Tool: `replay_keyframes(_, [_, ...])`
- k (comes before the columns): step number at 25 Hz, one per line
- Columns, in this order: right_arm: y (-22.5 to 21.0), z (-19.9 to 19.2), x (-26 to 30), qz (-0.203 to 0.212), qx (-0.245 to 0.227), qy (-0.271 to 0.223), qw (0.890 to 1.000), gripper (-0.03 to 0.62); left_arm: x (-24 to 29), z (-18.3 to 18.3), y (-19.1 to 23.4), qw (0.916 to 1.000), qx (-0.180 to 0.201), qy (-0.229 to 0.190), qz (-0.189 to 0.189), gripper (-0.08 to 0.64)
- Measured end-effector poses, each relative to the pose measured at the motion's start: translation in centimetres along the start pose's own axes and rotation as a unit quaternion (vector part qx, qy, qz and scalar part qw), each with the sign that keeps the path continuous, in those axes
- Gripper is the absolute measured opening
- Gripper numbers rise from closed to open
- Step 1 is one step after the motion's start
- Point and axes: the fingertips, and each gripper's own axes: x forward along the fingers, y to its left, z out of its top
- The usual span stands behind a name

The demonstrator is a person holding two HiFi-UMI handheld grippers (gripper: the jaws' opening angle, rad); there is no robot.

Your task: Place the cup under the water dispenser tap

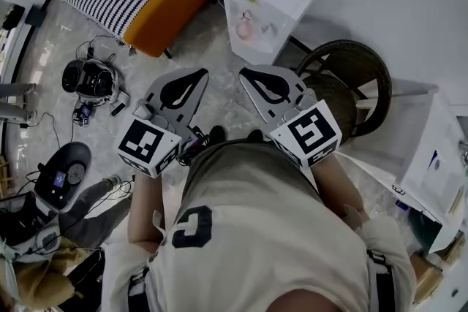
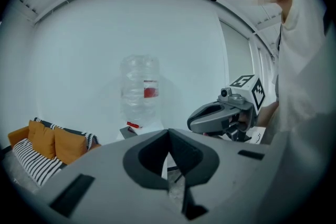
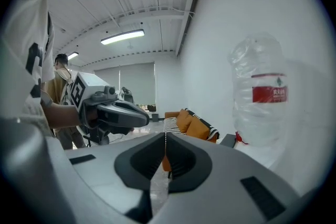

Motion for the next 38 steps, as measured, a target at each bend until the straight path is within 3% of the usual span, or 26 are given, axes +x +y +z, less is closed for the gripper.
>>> replay_keyframes(10, [2.3, -0.3, 0.7, -0.039, 0.039, 0.001, 0.998, 0.028, -1.8, -0.7, 0.8, 0.9985, 0.008, -0.011, -0.053, 0.057])
replay_keyframes(18, [3.6, 0.2, 0.9, -0.071, 0.042, -0.001, 0.997, 0.028, -2.5, -0.8, 1.0, 0.9959, 0.015, -0.021, -0.087, 0.057])
replay_keyframes(26, [4.1, 1.1, 2.6, -0.080, 0.049, -0.001, 0.996, 0.028, -4.0, -1.1, 3.0, 0.9963, 0.010, -0.016, -0.084, 0.057])
replay_keyframes(31, [3.5, 2.0, 7.8, -0.075, 0.051, 0.005, 0.996, 0.028, -4.1, -1.5, 7.9, 0.9963, 0.003, -0.008, -0.086, 0.057])
replay_keyframes(38, [5.9, 1.0, 4.0, -0.075, 0.036, 0.003, 0.997, 0.028, -5.5, -2.1, 3.6, 0.9964, 0.009, -0.015, -0.083, 0.057])
